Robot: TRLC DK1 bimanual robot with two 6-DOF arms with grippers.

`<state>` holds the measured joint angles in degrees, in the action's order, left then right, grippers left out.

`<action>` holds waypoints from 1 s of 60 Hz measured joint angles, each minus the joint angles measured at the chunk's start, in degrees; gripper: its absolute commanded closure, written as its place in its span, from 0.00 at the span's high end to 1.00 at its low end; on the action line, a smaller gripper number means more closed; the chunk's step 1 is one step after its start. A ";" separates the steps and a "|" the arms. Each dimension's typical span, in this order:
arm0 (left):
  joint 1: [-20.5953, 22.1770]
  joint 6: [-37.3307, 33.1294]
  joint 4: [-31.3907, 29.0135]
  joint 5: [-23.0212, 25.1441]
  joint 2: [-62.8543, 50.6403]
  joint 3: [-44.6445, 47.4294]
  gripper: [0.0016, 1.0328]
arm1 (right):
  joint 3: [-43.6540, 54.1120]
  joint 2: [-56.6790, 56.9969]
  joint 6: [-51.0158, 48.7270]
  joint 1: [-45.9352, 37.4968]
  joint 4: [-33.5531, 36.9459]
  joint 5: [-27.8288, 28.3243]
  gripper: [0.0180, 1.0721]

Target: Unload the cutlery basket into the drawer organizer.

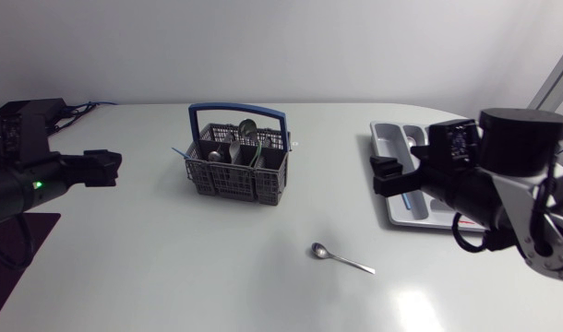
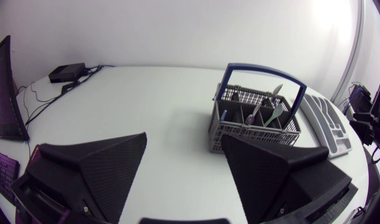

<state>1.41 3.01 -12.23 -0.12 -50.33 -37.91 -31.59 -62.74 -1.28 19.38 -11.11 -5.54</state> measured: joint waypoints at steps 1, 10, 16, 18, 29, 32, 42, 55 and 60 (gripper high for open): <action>0.09 0.00 -0.17 0.00 -0.66 -0.33 0.79 | -0.85 -0.98 0.00 0.42 0.57 -0.13 0.95; 0.76 -4.39 -1.57 -0.68 -7.39 -4.66 0.79 | -9.27 -10.51 -0.66 3.54 5.33 -0.26 0.95; 1.73 -9.92 -1.81 -0.59 -11.96 -7.61 0.83 | -14.47 -16.55 -2.23 4.92 7.98 1.86 0.95; 1.97 -10.93 -2.97 -0.15 -13.22 -8.57 0.86 | -15.85 -18.16 -2.64 5.25 8.57 2.95 0.95; 2.47 -15.21 -4.39 7.65 -18.64 -10.71 0.86 | -27.08 -28.06 -8.96 8.07 16.59 4.46 0.95; 2.47 -15.76 -3.91 9.79 -19.21 -10.71 0.86 | -29.42 -30.18 -10.29 8.41 16.94 5.38 0.95; 2.49 -17.40 -2.56 11.89 -20.79 -10.69 0.86 | -35.74 -37.29 -12.57 8.63 16.92 11.04 0.88; 3.13 -18.29 -0.52 11.91 -20.83 -10.69 0.86 | -43.84 -44.74 -12.96 8.26 16.09 12.66 0.60; 3.17 -18.32 0.15 11.91 -20.83 -10.60 0.86 | -45.77 -46.45 -12.98 8.39 14.88 12.61 0.41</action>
<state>4.58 -15.31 -12.08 11.79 -71.16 -48.51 -77.36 -109.19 -14.26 27.77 3.77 7.07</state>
